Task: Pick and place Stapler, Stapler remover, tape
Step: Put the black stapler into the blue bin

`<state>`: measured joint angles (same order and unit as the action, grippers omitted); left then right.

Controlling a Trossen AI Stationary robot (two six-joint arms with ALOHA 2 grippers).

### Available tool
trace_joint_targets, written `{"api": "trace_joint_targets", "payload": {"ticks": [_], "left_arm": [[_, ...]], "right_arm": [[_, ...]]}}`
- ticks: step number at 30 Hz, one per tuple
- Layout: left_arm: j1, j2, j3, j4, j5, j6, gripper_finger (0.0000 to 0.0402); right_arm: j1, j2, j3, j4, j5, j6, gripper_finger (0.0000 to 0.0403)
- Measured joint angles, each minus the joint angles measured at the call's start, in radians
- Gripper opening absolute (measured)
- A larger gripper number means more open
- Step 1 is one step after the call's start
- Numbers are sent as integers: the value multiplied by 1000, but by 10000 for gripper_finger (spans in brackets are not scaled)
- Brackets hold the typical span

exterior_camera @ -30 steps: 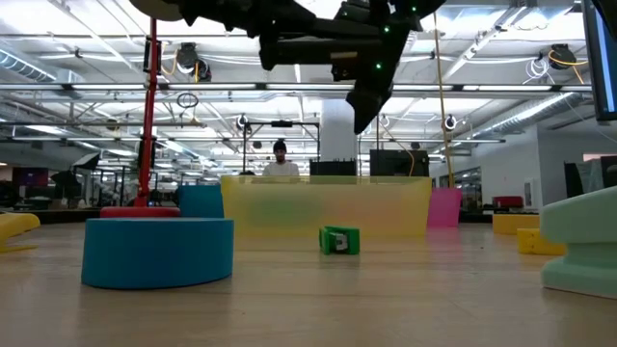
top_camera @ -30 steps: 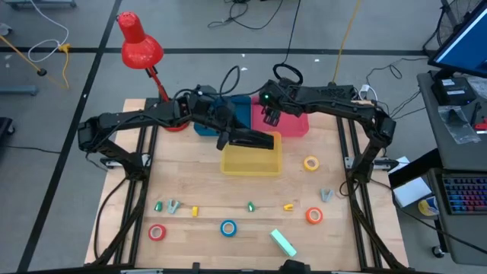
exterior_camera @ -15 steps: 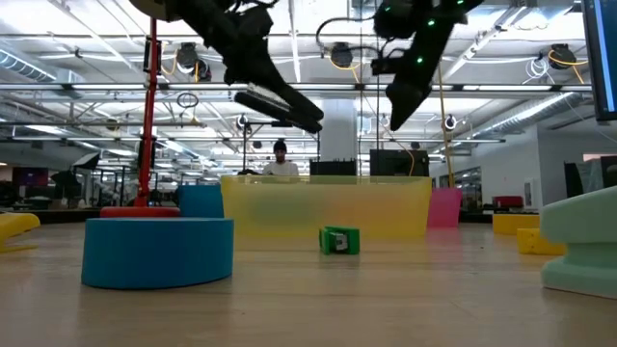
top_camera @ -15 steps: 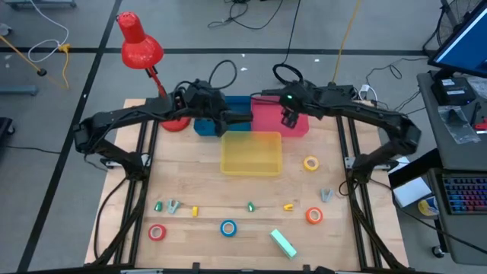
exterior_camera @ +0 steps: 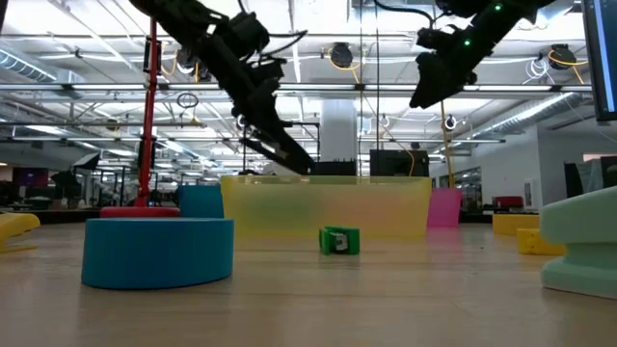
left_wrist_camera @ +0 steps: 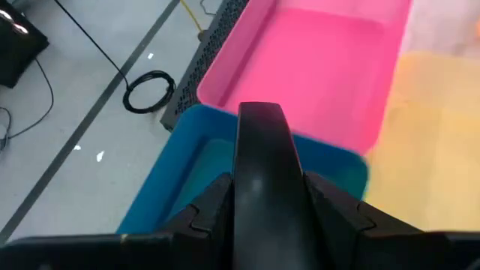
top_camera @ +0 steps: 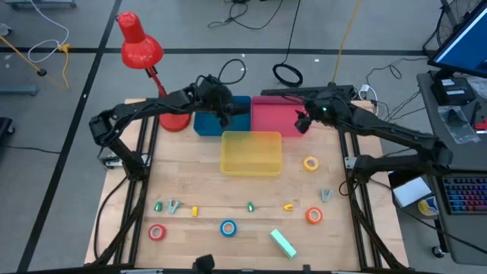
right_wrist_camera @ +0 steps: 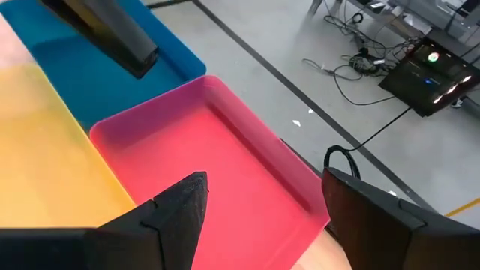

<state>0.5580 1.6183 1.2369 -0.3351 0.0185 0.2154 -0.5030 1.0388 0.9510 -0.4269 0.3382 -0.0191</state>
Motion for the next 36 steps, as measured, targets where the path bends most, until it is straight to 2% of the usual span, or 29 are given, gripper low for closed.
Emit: {"api": "trace_joint_targets", "payload": {"ticks": [4,8,13,16,36], "left_arm": [[51,1,0,-28,23,31,133],[110,1,0,-29,96,66,133],[139,34,-41,9,123,86,133],[146,41,-67,109,158,91,133],[218,66,-227,345,228,122,133]], "right_arm": [[0,-29,-18,5,0,26,254],[0,-30,-18,17,0,27,254],[0,-30,-18,20,0,27,254],[0,-30,-18,20,0,27,254],[0,-30,-18,20,0,38,254]]}}
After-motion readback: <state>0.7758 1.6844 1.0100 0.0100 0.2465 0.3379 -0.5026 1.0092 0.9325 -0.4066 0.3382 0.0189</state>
